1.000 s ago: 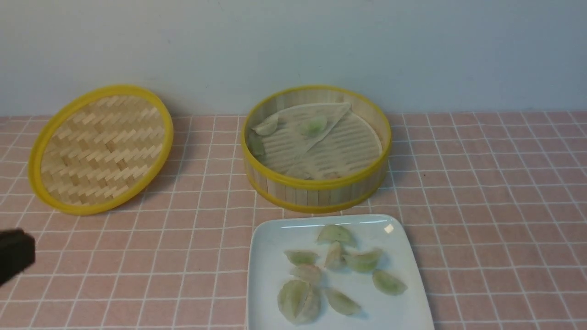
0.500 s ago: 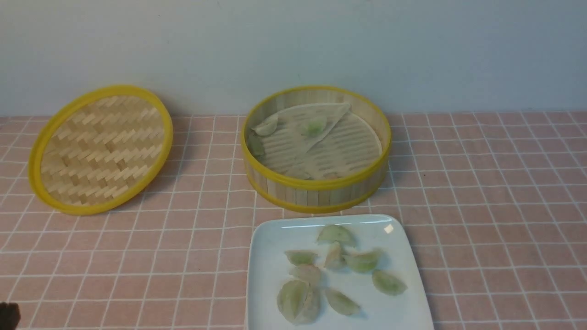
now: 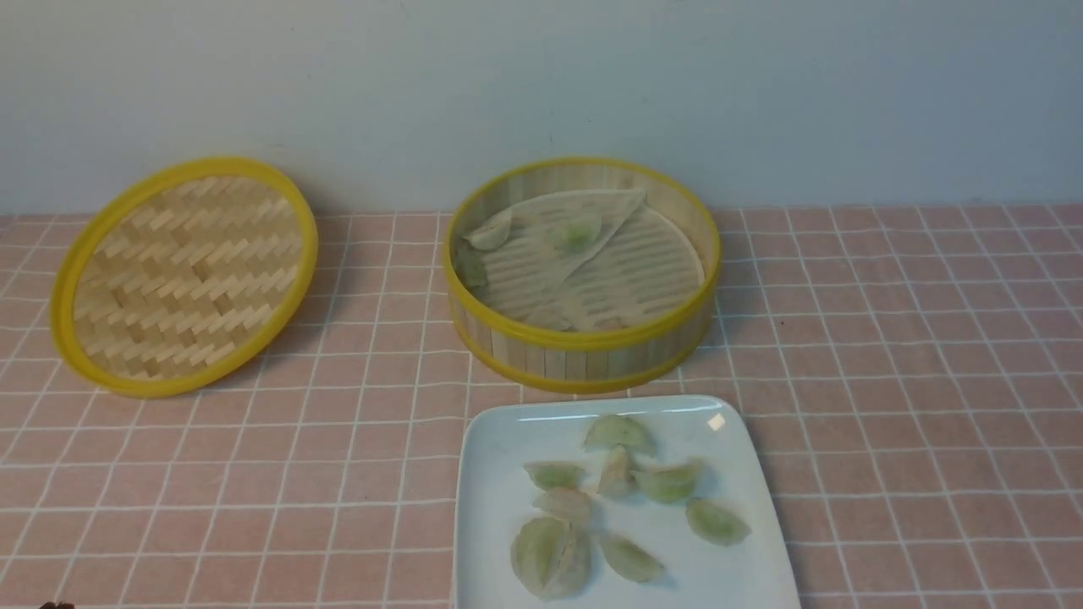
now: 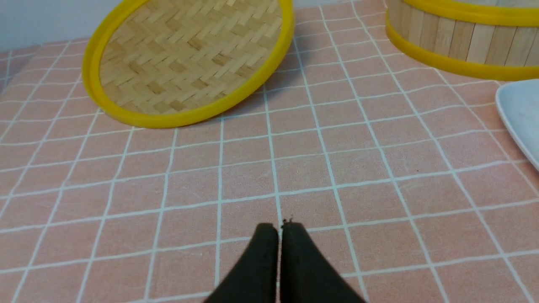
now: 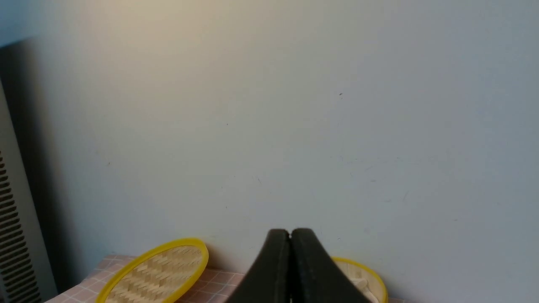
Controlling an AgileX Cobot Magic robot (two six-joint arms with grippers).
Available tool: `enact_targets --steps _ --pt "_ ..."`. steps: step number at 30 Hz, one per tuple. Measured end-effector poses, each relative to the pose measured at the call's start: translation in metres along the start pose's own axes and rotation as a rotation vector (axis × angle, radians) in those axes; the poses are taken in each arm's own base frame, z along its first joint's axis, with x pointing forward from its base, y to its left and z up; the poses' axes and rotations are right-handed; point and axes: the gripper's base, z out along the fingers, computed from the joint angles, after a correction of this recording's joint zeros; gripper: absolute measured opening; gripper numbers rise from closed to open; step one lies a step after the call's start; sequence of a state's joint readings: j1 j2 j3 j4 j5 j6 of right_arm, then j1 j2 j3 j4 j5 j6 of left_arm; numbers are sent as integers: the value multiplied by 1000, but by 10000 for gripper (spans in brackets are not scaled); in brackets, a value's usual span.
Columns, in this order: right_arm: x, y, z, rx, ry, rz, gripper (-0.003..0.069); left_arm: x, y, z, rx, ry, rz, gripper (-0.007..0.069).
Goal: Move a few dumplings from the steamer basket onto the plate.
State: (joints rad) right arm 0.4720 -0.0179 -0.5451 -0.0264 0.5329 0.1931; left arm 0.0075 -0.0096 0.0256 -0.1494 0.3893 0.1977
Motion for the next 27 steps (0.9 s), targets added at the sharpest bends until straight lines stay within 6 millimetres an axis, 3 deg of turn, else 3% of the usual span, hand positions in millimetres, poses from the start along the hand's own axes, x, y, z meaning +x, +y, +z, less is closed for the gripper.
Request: enact_targets --steps 21,27 --pt "1 -1 0 7 2 -28 -15 0 0 0 0 0 -1 -6" --pt "15 -3 6 16 34 -47 -15 0 0 0 0 0 -1 -6"
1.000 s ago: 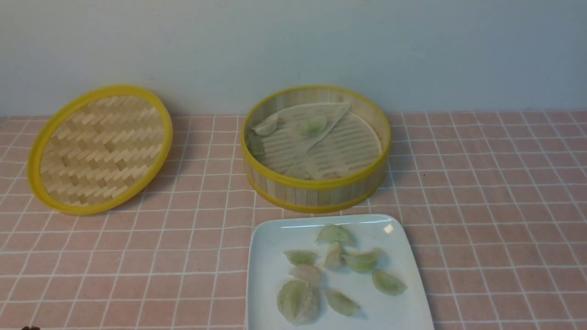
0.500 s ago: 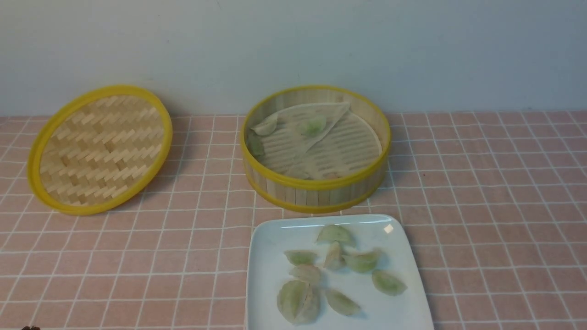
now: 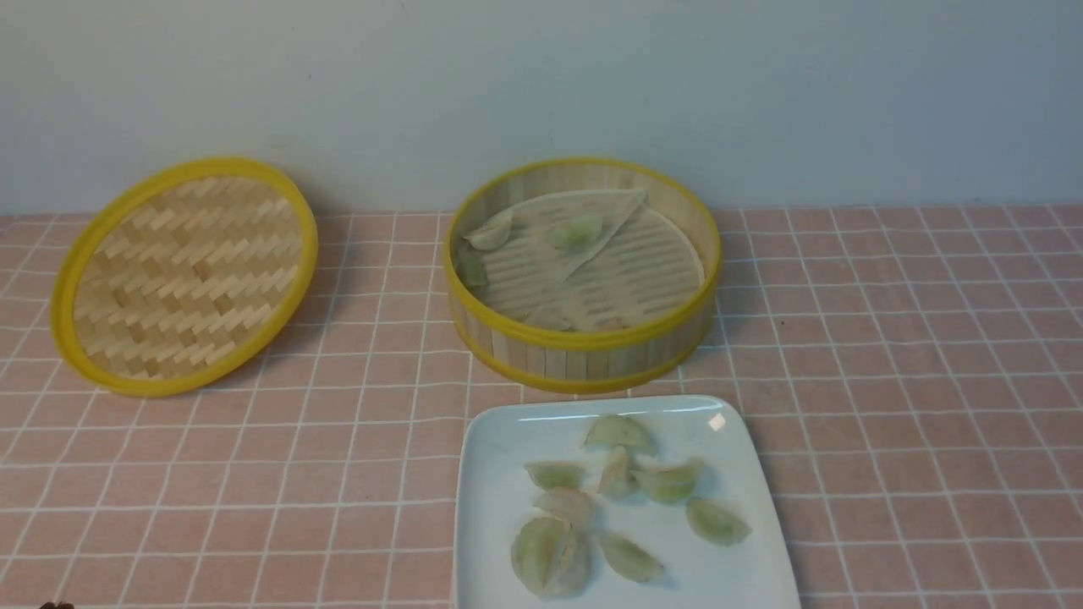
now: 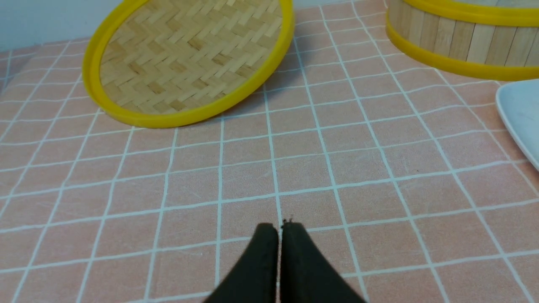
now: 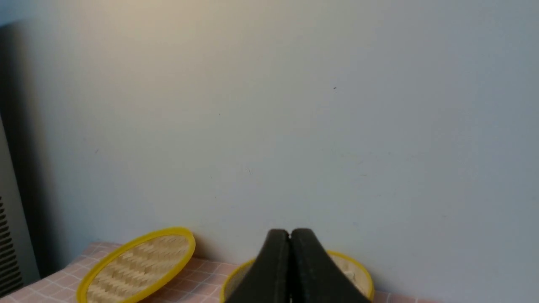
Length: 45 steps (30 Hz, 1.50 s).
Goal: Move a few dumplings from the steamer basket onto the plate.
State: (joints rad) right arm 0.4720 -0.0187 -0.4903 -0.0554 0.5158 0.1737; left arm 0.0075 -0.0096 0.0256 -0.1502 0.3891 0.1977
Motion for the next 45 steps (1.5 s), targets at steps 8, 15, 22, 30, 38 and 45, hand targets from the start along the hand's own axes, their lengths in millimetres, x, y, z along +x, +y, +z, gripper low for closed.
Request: enact_targets --steps 8,15,22,30,38,45 --pt "83 -20 19 326 217 -48 -15 0 0 0 0 0 0 -6" --pt "155 -40 16 527 400 -14 -15 0 0 0 0 -1 0 -6" --pt "152 -41 19 522 324 -35 -15 0 0 0 0 -1 0 -6" --pt "152 -41 19 522 324 -35 -15 0 0 0 0 -1 0 -6" --pt "152 -41 19 522 324 -35 -15 0 0 0 0 -1 0 -6" --pt "152 -41 19 522 324 -35 -15 0 0 0 0 -1 0 -6"
